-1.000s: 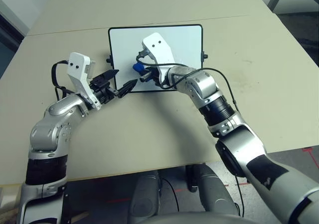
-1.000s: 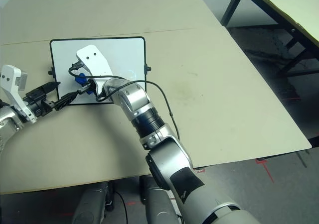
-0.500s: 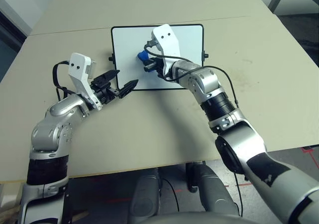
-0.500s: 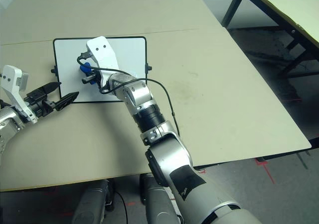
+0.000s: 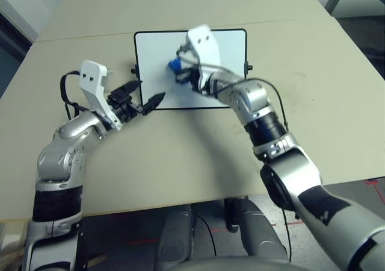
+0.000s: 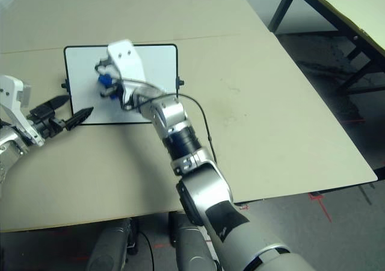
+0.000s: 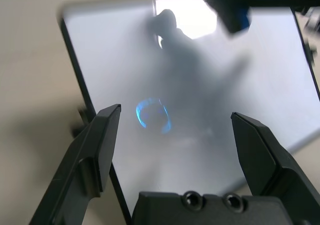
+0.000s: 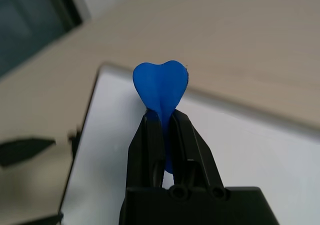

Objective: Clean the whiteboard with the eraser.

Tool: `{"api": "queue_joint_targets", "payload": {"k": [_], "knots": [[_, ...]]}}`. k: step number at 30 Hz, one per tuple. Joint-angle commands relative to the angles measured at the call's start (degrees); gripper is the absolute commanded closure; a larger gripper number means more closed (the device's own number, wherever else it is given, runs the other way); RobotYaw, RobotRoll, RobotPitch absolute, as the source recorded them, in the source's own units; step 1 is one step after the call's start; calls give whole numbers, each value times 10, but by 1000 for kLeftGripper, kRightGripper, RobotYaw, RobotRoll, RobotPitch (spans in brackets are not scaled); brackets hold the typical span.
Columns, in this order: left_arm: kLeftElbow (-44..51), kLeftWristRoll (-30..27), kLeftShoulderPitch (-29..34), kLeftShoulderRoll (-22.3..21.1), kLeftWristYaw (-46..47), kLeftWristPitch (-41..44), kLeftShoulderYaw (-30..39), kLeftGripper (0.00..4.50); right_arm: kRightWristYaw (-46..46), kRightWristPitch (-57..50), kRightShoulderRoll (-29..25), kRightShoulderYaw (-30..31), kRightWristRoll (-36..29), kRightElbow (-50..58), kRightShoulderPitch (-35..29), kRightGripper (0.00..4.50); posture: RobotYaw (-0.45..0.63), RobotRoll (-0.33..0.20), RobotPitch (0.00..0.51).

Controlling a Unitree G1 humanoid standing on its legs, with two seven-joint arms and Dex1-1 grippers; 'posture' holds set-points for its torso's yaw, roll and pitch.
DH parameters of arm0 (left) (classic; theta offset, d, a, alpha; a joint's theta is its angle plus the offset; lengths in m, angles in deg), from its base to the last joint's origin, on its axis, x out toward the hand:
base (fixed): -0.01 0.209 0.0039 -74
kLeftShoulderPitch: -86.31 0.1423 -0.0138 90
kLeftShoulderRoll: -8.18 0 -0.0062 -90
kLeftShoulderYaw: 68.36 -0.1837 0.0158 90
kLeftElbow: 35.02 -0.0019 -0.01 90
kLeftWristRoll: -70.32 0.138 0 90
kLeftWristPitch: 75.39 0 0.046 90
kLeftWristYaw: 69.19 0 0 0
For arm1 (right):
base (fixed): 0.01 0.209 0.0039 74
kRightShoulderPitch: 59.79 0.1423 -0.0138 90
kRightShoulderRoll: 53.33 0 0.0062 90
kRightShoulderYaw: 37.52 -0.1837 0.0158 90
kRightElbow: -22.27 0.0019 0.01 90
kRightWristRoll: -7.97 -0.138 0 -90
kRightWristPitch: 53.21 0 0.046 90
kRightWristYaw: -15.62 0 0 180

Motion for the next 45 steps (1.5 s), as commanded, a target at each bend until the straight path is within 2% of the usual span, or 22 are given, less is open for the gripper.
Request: {"api": "queue_joint_targets", "payload": {"k": [1, 7, 10, 15, 20, 25, 32, 38, 39, 44, 45], "knots": [[-39, 20, -20, 4, 19, -52, 22, 0, 11, -5, -19, -38, -11, 13, 13, 4431, 205, 0, 222], [-154, 46, -67, -4, 77, -151, 79, 0, 33, -47, -124, -81, 0, 71, -13, 4432, 184, 0, 213], [-226, 63, -78, -17, 92, -195, 96, 0, 47, -70, -197, -99, 19, 101, -57, 4432, 176, 0, 211], [-320, 77, -85, -19, 86, -239, 89, 0, 64, -134, -265, -124, 30, 142, -139, 4434, 148, 0, 202], [-367, 80, -94, -8, 86, -255, 78, 0, 58, -259, -267, -135, 8, 202, -225, 4435, 124, 0, 192], [-400, 81, -106, 4, 81, -267, 66, 0, 61, -299, -248, -147, 4, 217, -251, 4436, 115, 0, 189], [-419, 78, -106, 19, 92, -268, 63, 0, 45, -297, -233, -142, 3, 186, -251, 4436, 114, 0, 192], [-425, 85, -92, 33, 133, -266, 69, 0, 7, -248, -229, -128, 5, 134, -258, 4436, 125, 0, 205], [-426, 83, -91, 37, 146, -264, 74, 0, -6, -229, -232, -119, 9, 121, -264, 3869, 127, 0, 207], [-417, 83, -85, 48, 168, -260, 72, 0, -51, -134, -255, -98, 28, 93, -283, 2406, 127, 0, 224], [-418, 85, -86, 49, 170, -259, 71, 0, -57, -123, -262, -99, 30, 90, -286, 1998, 122, 0, 227]]}}
